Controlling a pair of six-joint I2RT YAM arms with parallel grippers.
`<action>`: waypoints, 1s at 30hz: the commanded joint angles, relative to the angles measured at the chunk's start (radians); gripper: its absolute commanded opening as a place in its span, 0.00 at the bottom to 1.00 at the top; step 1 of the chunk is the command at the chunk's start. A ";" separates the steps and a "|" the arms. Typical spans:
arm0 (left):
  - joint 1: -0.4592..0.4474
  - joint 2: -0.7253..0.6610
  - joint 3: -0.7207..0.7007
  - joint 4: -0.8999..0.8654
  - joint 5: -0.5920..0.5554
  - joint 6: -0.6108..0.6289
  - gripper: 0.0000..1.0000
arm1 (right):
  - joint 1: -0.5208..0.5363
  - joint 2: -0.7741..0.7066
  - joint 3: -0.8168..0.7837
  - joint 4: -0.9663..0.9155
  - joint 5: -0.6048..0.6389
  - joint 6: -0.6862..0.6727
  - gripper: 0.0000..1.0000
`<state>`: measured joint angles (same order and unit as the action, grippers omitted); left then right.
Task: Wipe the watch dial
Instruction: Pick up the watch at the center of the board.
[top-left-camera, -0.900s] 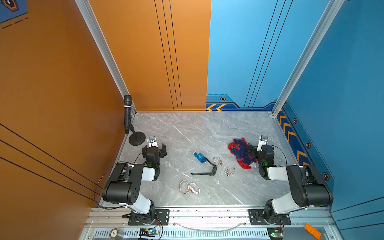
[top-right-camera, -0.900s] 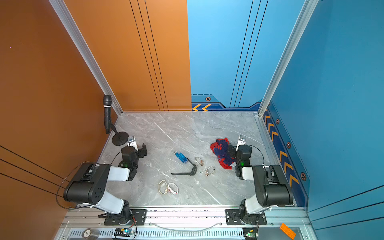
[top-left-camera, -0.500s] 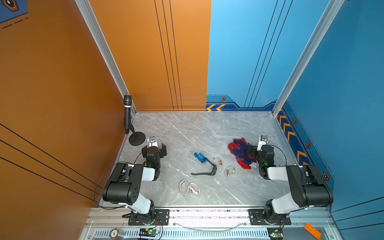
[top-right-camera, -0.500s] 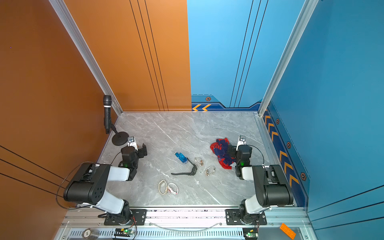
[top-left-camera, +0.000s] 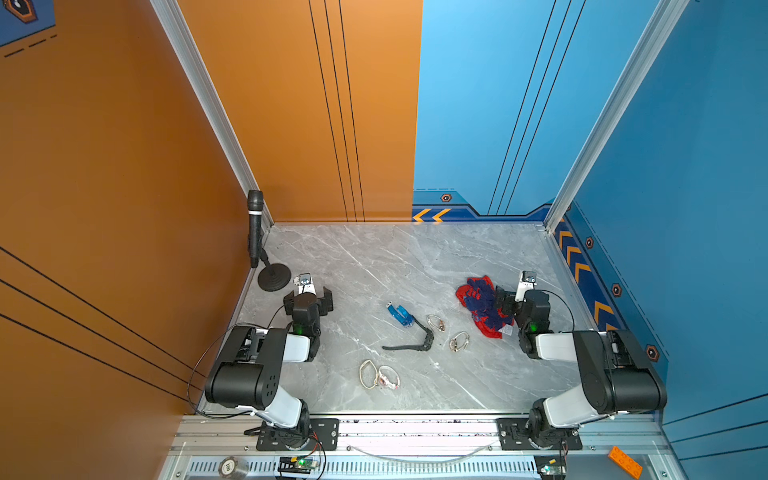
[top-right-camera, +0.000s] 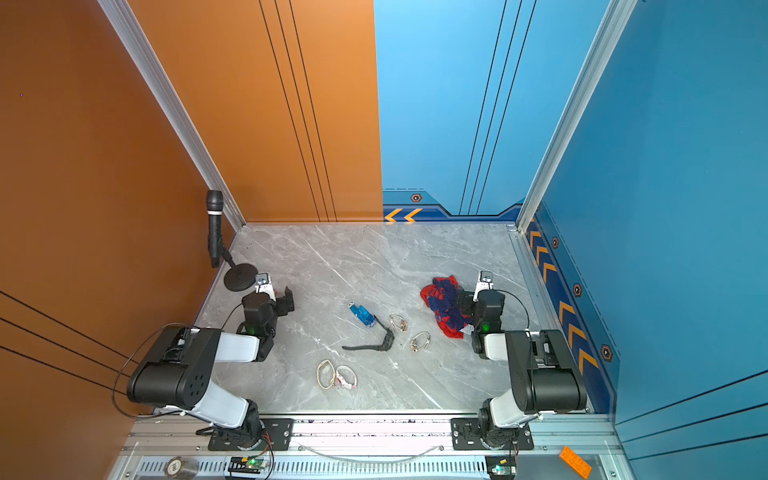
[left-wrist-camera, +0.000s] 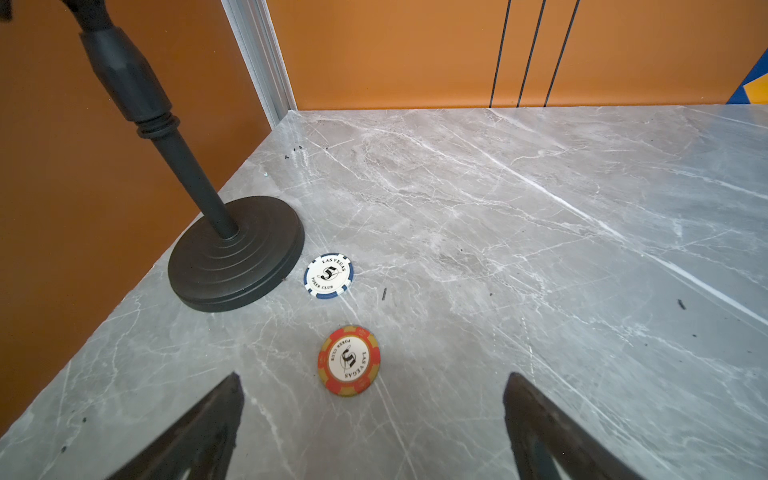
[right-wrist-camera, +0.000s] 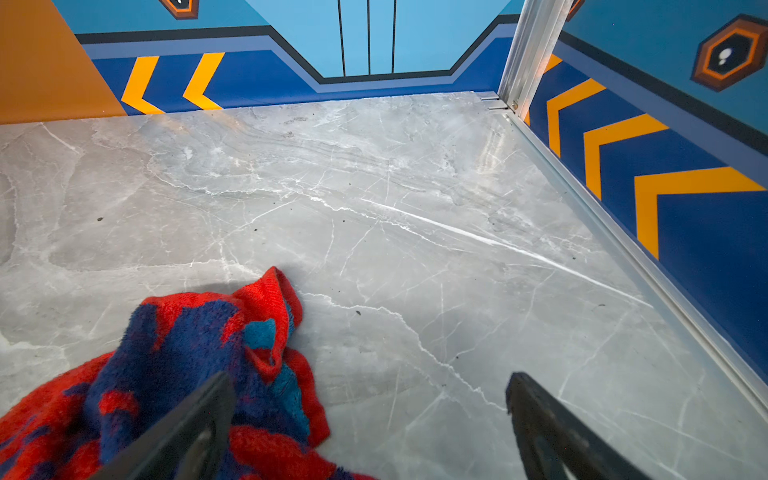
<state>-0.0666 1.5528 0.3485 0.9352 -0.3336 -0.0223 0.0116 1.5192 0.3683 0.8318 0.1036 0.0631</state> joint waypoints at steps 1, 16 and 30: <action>-0.006 0.013 0.016 0.020 -0.009 0.007 0.98 | -0.005 0.011 0.016 0.027 -0.024 0.001 1.00; -0.034 -0.066 0.007 -0.016 -0.079 0.024 0.98 | -0.002 -0.153 0.061 -0.187 0.067 0.029 1.00; -0.132 -0.408 0.384 -0.932 -0.033 -0.263 0.98 | -0.101 -0.281 0.536 -1.035 -0.211 0.483 0.99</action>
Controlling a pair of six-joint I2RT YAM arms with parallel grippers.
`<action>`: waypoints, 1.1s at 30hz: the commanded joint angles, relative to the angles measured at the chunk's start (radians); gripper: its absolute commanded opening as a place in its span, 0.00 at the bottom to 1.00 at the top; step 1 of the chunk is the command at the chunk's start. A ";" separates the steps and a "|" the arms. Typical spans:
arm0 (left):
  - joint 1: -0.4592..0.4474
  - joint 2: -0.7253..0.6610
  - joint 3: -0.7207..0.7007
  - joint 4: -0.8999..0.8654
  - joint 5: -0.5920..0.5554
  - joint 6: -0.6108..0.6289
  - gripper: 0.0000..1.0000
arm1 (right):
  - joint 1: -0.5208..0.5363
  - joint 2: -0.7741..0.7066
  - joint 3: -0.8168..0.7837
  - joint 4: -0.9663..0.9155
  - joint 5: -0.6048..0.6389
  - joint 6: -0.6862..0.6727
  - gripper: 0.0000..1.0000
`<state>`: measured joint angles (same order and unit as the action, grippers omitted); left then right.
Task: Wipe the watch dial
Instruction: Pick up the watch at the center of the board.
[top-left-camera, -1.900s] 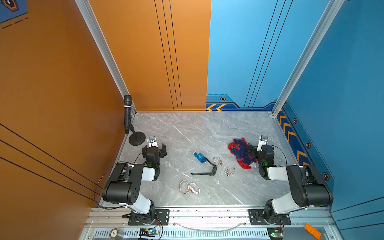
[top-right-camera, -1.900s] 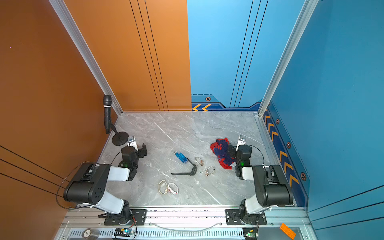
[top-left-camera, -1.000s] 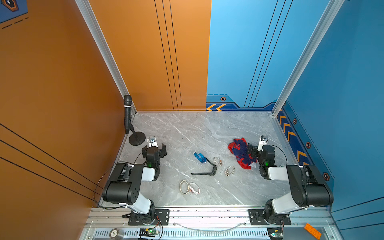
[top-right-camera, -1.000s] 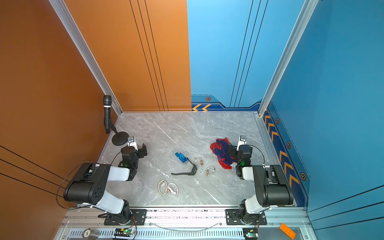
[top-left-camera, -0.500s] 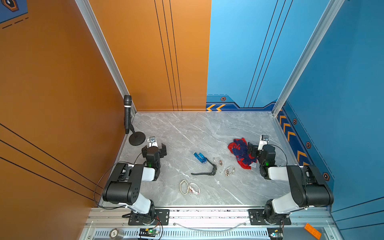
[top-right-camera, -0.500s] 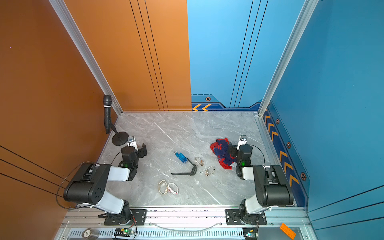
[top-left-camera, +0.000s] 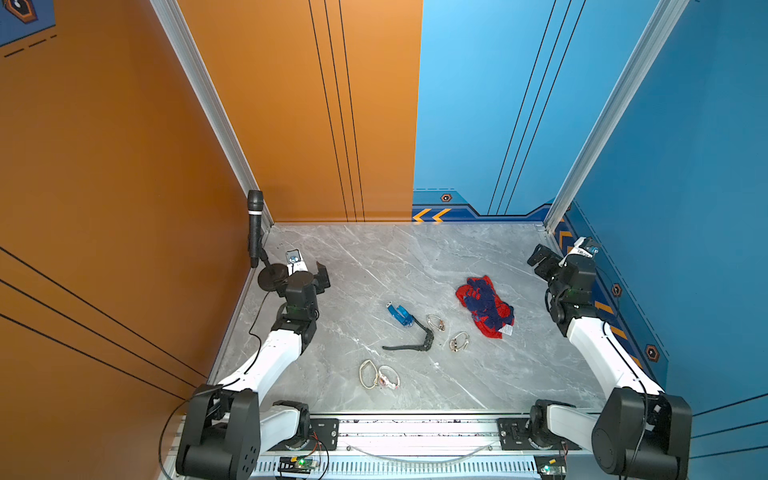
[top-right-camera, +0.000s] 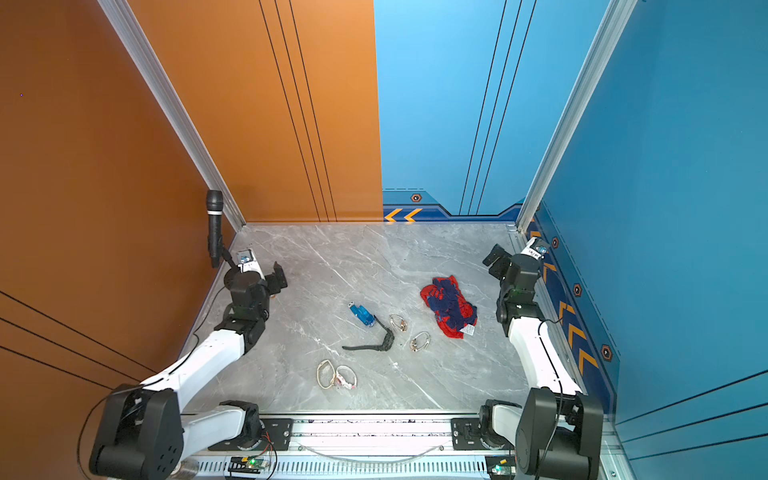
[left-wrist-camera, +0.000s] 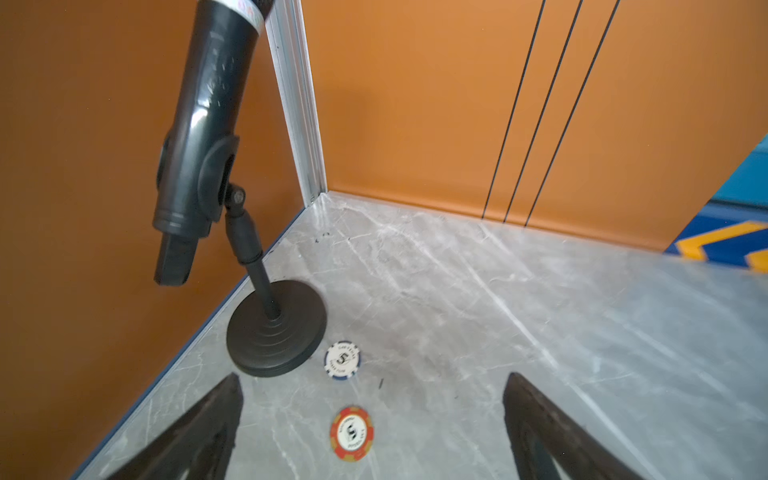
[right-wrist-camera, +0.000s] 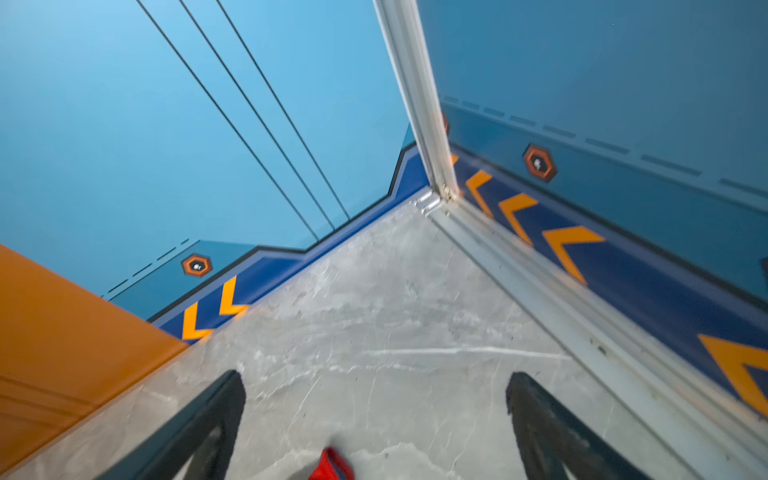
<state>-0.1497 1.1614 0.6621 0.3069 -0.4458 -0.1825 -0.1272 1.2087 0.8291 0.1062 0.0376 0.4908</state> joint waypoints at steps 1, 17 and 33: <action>-0.094 -0.019 0.094 -0.341 0.113 -0.089 0.97 | 0.067 0.039 0.101 -0.366 -0.167 0.042 0.98; -0.625 0.177 0.222 -0.586 0.299 -0.329 0.78 | 0.388 0.025 0.107 -0.521 -0.201 -0.023 0.98; -0.658 0.410 0.301 -0.520 0.383 -0.412 0.59 | 0.375 0.020 0.047 -0.487 -0.247 -0.026 0.97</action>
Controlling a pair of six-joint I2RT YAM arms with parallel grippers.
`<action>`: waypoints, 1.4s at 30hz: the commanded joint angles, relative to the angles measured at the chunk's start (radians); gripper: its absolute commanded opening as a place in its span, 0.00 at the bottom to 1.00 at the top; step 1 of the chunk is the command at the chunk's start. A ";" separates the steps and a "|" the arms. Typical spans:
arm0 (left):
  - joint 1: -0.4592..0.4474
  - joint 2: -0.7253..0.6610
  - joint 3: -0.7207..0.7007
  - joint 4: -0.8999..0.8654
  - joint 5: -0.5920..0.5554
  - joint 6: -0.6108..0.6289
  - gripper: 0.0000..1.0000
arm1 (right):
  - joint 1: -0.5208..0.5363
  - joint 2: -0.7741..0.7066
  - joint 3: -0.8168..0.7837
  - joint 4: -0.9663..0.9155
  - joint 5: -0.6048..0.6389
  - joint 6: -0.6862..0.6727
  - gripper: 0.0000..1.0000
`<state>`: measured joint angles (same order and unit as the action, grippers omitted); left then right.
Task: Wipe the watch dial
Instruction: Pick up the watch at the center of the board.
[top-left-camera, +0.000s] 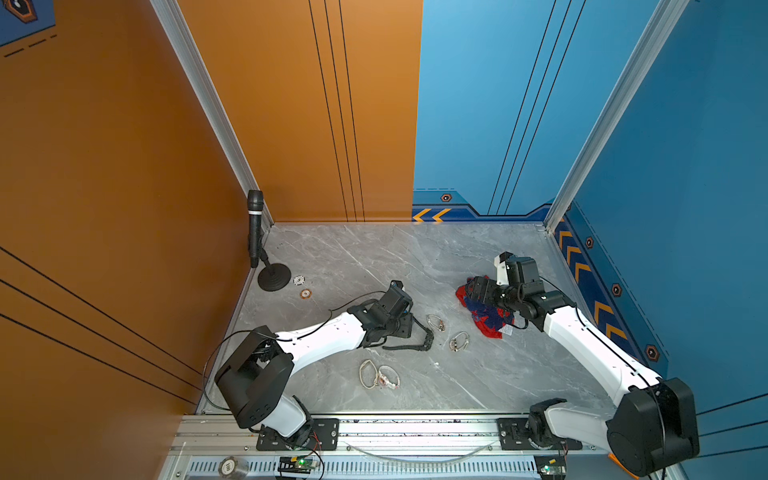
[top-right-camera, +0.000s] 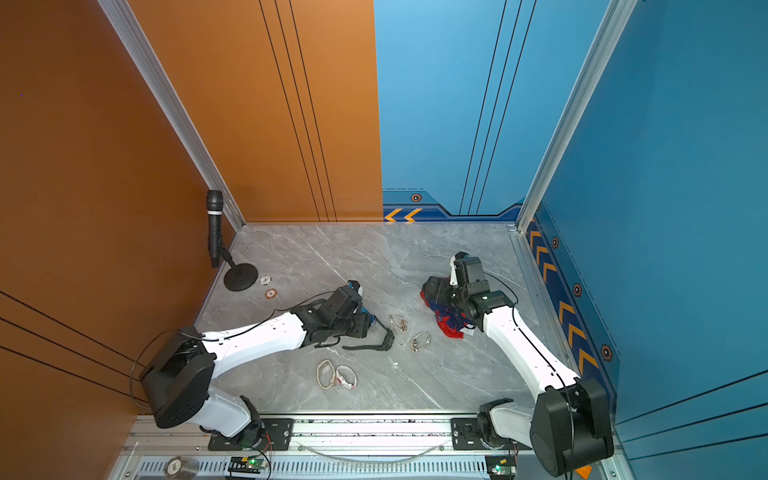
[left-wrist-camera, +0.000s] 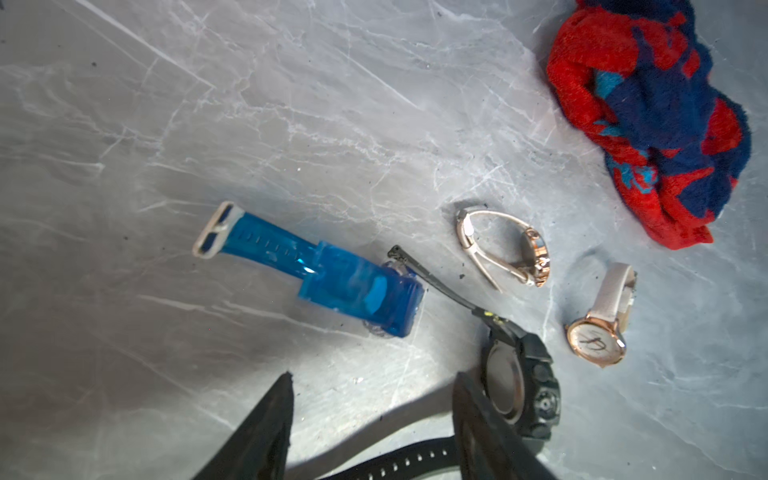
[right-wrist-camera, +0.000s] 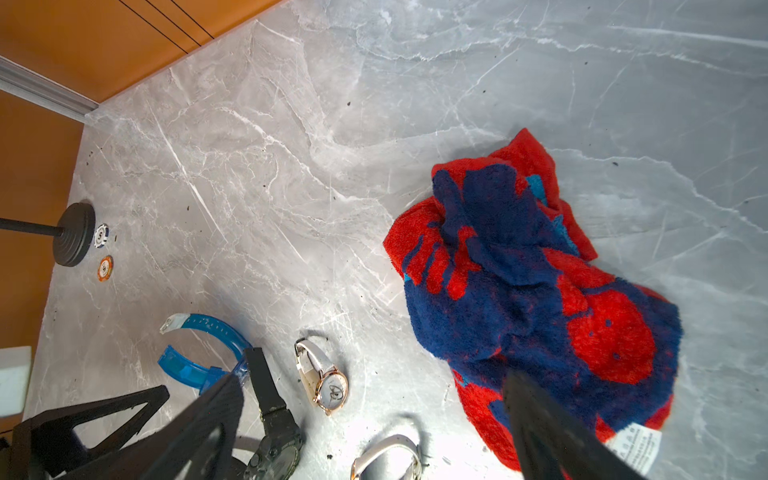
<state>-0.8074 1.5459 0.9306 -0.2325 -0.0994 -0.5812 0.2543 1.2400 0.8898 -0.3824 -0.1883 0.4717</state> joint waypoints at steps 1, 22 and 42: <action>0.000 0.038 0.040 0.022 0.040 -0.013 0.58 | -0.008 -0.014 -0.015 0.003 -0.020 -0.007 0.98; 0.048 0.164 0.084 0.098 0.080 -0.044 0.40 | -0.024 -0.010 -0.029 0.024 -0.044 -0.001 0.96; 0.073 0.180 0.041 0.221 0.151 -0.060 0.23 | -0.024 -0.002 -0.035 0.031 -0.047 0.004 0.95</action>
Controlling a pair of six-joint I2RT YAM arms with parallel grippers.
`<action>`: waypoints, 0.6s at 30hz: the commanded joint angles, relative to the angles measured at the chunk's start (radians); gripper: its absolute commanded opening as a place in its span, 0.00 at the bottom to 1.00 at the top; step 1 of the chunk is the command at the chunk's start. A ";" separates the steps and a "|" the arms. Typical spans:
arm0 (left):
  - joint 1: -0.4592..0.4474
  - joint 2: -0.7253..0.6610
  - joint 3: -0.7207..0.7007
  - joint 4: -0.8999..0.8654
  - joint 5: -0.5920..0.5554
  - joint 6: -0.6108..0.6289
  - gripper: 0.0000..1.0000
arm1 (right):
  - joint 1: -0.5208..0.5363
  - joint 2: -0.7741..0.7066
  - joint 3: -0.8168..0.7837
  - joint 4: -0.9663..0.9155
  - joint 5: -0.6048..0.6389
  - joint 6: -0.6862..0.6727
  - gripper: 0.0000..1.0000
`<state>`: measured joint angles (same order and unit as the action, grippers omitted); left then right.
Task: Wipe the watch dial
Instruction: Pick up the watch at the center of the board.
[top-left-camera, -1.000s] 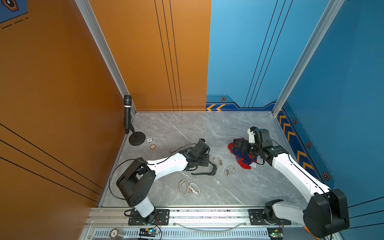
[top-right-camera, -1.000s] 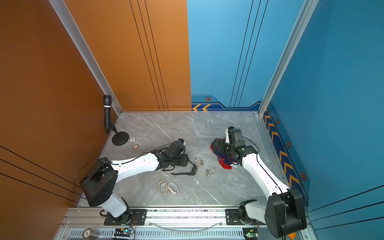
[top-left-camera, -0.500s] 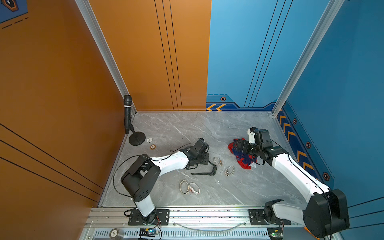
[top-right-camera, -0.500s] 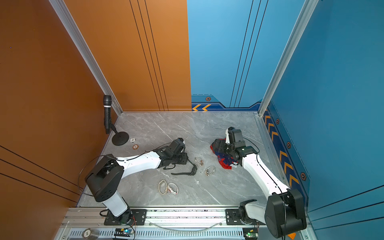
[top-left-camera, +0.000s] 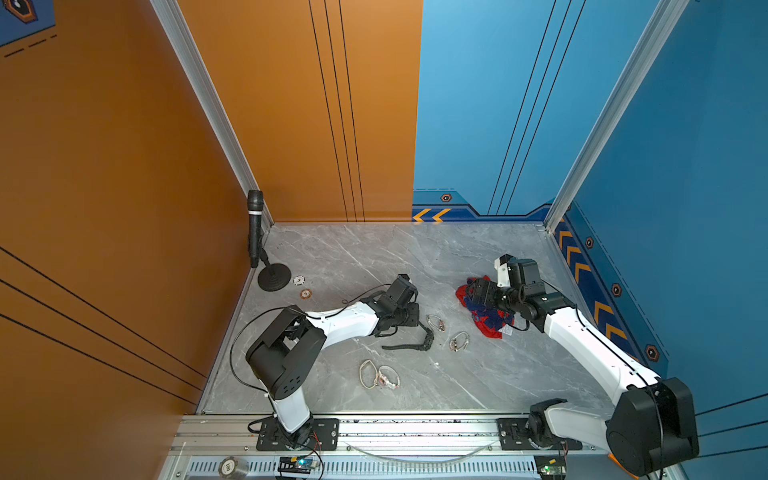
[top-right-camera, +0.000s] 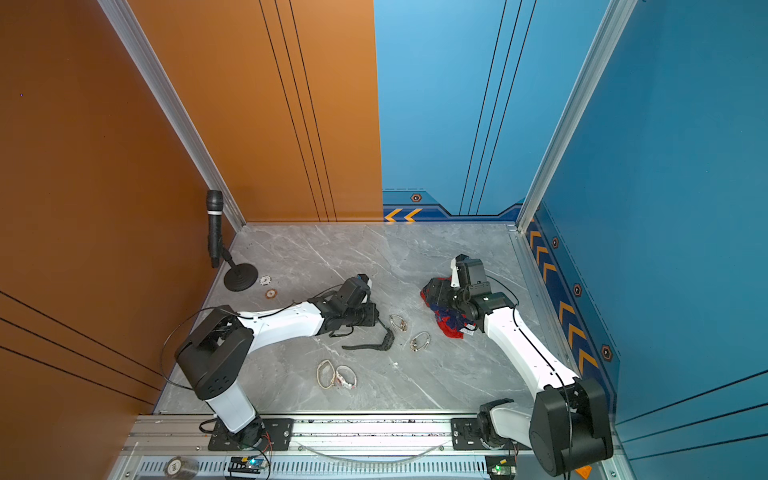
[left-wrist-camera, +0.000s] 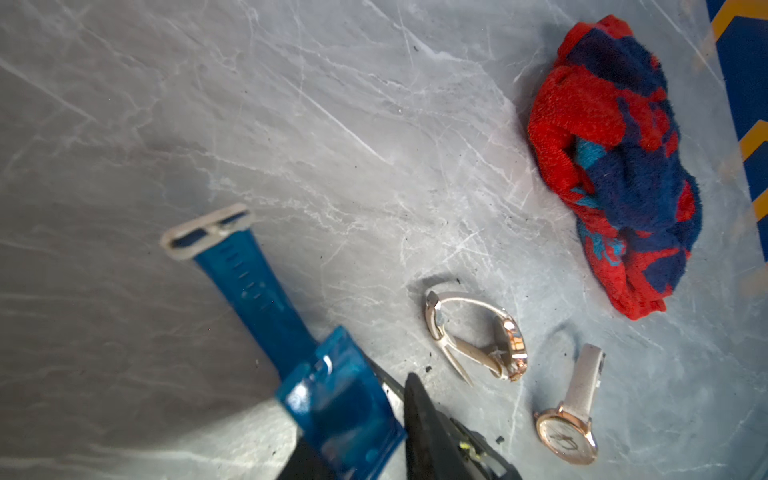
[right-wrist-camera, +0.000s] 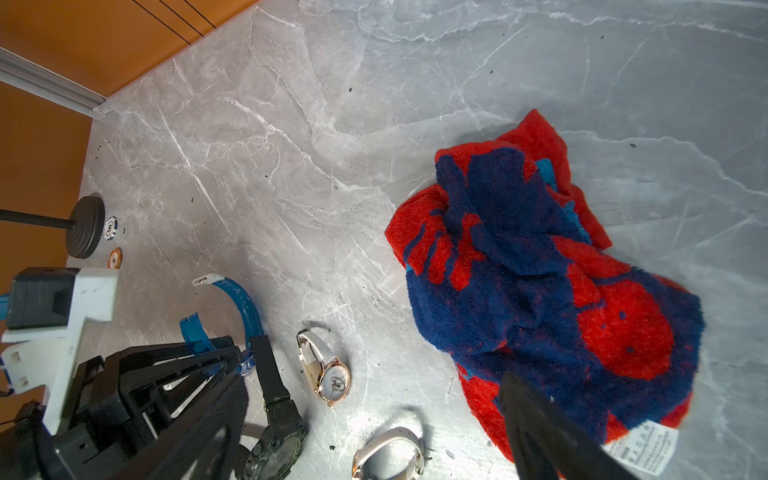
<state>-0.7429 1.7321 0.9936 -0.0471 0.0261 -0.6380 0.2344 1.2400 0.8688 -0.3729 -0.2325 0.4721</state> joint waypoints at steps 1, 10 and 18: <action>0.010 -0.005 -0.023 0.043 0.031 -0.004 0.21 | -0.003 -0.002 -0.014 0.021 -0.001 0.005 0.94; 0.014 0.005 -0.029 0.055 0.037 -0.015 0.13 | -0.002 -0.006 -0.015 0.019 0.004 0.007 0.94; 0.007 0.006 -0.011 -0.031 0.022 0.027 0.26 | 0.000 -0.005 -0.020 0.025 0.002 0.008 0.94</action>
<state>-0.7376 1.7321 0.9817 -0.0124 0.0536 -0.6388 0.2348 1.2400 0.8669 -0.3653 -0.2325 0.4725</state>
